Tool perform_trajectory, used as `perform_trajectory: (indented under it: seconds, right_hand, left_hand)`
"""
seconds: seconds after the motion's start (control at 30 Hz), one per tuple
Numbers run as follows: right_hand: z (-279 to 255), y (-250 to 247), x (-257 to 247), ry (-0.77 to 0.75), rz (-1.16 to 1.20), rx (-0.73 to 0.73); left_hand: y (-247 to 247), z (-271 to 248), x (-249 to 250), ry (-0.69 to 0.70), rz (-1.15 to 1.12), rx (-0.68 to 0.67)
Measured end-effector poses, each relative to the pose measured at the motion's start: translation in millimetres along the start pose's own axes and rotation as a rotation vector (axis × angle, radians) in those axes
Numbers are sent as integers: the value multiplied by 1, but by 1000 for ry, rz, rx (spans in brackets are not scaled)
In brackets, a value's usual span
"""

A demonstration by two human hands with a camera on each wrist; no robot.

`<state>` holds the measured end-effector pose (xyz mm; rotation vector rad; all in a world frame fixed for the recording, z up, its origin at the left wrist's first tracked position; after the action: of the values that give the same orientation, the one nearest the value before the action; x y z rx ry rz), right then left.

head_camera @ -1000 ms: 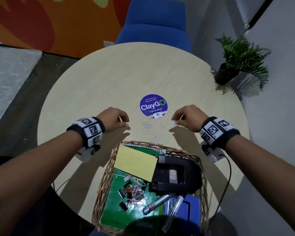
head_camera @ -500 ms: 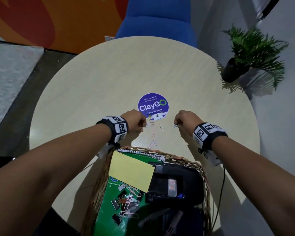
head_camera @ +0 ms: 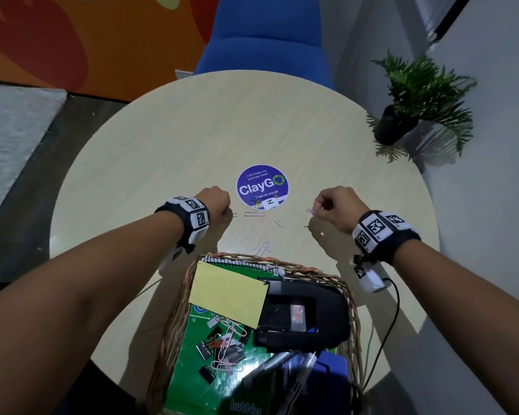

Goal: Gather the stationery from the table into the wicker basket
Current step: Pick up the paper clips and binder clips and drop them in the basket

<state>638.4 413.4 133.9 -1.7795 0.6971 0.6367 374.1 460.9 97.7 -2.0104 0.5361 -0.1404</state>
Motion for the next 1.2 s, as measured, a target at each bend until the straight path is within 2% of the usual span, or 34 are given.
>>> perform_trajectory:
  seconds: [0.13,0.27,0.4,0.47,0.57,0.73,0.8,0.9,0.97,1.13,1.2]
  right_hand:
    - [-41,-3,-53,-118,93,-81]
    - [-91,20,-98,-205,140,-230]
    - [-127,56,-115,-243,140,-373]
    - [-135,70,-115,-254,132,-401]
    - [-132,76,-108,-250,127,-355]
    - [-99,54,-84,-212,53,-163]
    - [-83,43,-71,-187,-29,-117]
    - [-61,34,-51,-122,-200,-151]
    - [-47,31,-45,-105,-293,-187]
    - [-21,40,-43,-132,-515,-336]
    - [-13,50,-43,-158,-559,-405]
  left_hand:
    - [6,-16,-13,-38,-68,21]
    - [16,-36,-38,-31,-217,4]
    - [10,-73,-57,5,-447,148]
    - [7,-99,-58,50,-558,167]
    - [11,-134,-50,97,-657,150]
    - [24,-181,-17,153,-793,124]
    - [30,-197,1,225,-790,54]
    - [37,-213,22,365,-686,-49]
    - [31,-209,23,382,-570,13]
    - [-28,-153,2,274,-339,331]
    - [-47,-121,1,284,-173,365]
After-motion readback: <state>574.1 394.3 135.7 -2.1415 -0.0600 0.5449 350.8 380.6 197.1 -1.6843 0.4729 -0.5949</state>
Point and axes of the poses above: each hand's wrist, its own z-axis towards the middle knuckle, its own y-axis out of the palm, x = y × z, the point moved 3 cm from there along z, towards the middle knuckle, and after that the axes turned 14 degrees about z, right-handed, at the moved point
